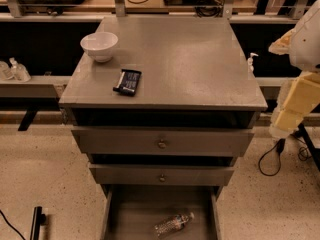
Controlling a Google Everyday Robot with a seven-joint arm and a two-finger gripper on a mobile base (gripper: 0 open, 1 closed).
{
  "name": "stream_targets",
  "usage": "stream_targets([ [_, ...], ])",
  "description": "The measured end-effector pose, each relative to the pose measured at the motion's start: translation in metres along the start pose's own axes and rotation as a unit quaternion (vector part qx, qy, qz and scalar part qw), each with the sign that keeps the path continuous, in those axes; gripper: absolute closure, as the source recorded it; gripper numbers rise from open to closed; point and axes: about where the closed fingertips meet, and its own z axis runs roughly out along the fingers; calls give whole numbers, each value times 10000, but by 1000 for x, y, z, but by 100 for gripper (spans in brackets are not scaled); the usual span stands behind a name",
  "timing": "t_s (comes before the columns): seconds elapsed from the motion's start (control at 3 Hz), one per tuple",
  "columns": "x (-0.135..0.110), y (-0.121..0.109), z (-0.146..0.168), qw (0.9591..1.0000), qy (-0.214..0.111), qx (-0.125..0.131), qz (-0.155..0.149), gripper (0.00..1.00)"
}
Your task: Pick water bottle from bottom drawer and place on counter
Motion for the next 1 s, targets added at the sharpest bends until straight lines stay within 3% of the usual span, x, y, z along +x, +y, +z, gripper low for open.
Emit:
stream_targets([
  [0.33,0,0,0,10000,0,0,0,0],
  [0.67,-15,8,40,9989,-204,-431,-7,0],
  [1.0,-53,48,78,9930,-810,-779,-357,0],
])
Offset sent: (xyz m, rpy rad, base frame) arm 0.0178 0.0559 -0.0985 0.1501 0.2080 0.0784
